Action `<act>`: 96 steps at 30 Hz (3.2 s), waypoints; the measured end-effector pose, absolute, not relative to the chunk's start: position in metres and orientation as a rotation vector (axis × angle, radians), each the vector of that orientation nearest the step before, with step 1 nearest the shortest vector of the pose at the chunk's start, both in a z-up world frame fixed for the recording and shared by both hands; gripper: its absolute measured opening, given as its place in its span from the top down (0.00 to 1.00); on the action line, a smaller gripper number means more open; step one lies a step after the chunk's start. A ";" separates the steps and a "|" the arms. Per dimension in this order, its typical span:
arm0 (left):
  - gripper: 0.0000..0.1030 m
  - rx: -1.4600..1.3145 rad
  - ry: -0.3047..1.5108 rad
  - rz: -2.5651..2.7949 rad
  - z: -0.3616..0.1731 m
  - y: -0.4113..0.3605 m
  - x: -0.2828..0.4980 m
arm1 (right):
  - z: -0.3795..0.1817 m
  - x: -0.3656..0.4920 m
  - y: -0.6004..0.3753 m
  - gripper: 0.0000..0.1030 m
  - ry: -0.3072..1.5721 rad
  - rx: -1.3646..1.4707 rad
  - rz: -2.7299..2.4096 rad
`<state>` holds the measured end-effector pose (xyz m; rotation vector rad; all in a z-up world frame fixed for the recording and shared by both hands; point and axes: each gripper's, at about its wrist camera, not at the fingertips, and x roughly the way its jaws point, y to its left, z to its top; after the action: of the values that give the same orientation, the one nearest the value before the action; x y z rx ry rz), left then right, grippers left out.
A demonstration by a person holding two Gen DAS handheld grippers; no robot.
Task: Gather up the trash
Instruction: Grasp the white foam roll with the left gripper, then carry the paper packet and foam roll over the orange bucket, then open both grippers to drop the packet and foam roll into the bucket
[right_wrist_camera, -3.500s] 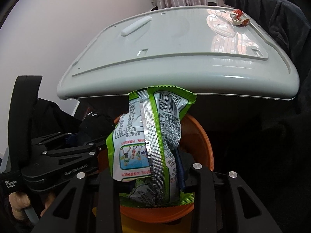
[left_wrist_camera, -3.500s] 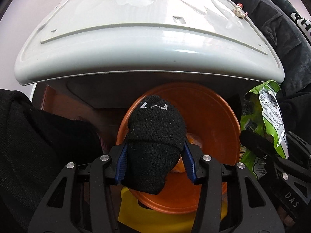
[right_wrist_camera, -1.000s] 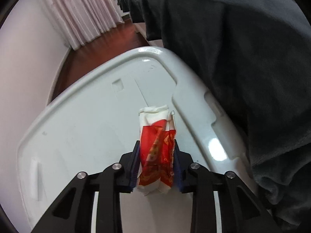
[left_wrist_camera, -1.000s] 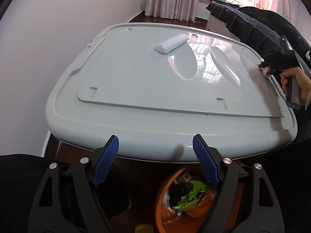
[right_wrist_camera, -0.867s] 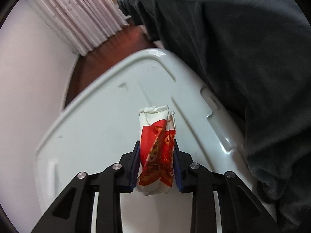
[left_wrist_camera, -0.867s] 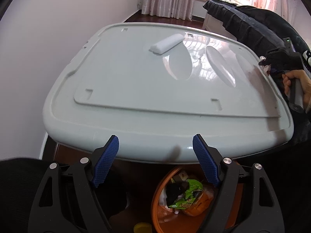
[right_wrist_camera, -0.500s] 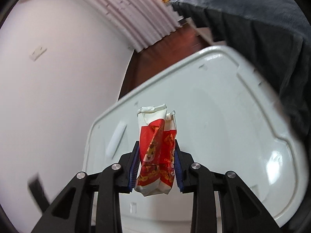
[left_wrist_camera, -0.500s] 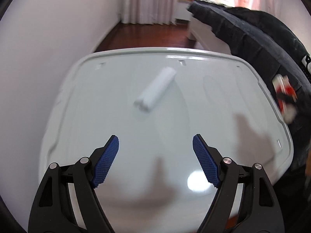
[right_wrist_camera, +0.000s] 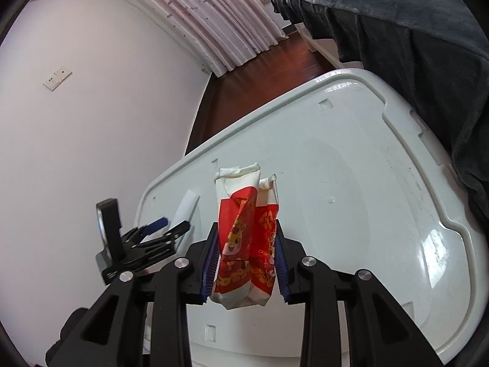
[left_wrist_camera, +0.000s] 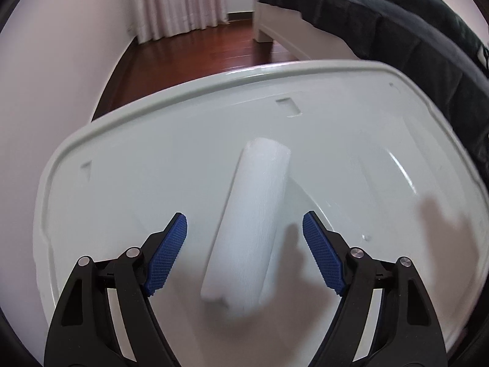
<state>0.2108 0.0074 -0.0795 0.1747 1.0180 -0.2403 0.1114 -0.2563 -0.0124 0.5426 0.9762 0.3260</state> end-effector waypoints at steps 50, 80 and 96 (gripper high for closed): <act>0.77 -0.016 0.925 -0.018 -0.001 -0.057 -0.116 | 0.002 -0.141 -0.192 0.68 0.903 0.047 0.481; 0.74 -0.054 1.281 -0.066 -0.101 -0.069 -0.116 | -0.076 -0.133 -0.179 0.67 1.206 0.098 0.427; 0.26 -0.040 1.264 0.003 -0.094 -0.059 -0.118 | -0.064 -0.139 -0.198 0.42 1.136 0.137 0.369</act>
<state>-0.1182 -0.0591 -0.0940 -0.0400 1.2640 0.0034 -0.1390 -0.1984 -0.0641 0.1368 1.1360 0.3694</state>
